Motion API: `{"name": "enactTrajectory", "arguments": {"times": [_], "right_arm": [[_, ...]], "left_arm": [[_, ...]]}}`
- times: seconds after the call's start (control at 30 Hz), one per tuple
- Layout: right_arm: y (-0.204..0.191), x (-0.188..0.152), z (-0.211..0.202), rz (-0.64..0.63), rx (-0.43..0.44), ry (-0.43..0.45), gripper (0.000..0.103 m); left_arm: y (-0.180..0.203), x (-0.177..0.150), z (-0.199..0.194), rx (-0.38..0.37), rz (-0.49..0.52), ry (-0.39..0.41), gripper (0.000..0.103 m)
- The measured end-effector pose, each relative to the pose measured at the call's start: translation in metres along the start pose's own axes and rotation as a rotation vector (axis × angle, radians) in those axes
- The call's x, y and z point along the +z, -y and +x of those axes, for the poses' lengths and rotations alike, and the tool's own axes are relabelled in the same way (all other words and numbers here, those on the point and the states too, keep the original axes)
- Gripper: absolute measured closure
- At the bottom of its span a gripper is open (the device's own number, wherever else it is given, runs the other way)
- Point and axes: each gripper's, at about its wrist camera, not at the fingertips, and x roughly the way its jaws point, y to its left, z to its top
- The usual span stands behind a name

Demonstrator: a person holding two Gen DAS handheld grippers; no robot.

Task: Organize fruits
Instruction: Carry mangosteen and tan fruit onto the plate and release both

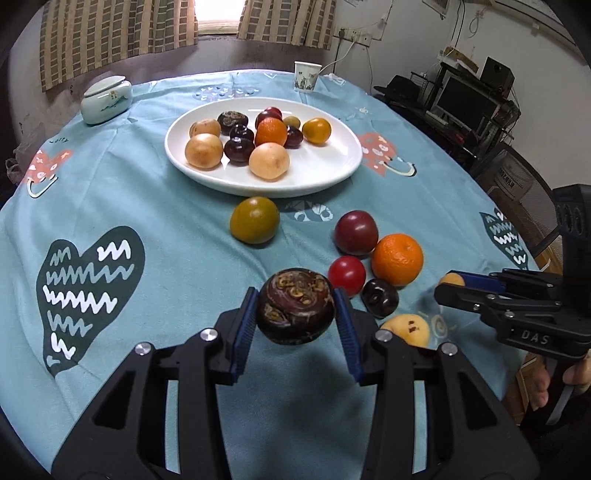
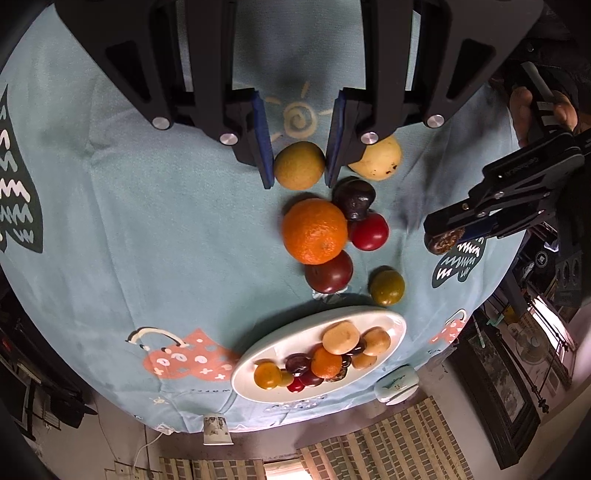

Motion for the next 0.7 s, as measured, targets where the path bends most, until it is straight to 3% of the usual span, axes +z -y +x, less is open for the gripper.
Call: {"name": "enactTrajectory", "arguments": {"times": [0.4,0.53,0.7], "right_arm": [[-0.012,0.034,-0.010,-0.046,0.053,0.056,0.075],[-0.018,0.062,-0.004,-0.091,0.057,0.067,0.075],[-0.030,0.111,0.013,-0.138,0.068,0.056,0.075]], "left_arm": [[-0.020,0.043,-0.027,0.038,-0.002,0.063,0.061],[-0.031,0.079,-0.023,0.051,0.008,0.076,0.061],[-0.047,0.130,0.010,0.085,0.002,0.036,0.061]]}}
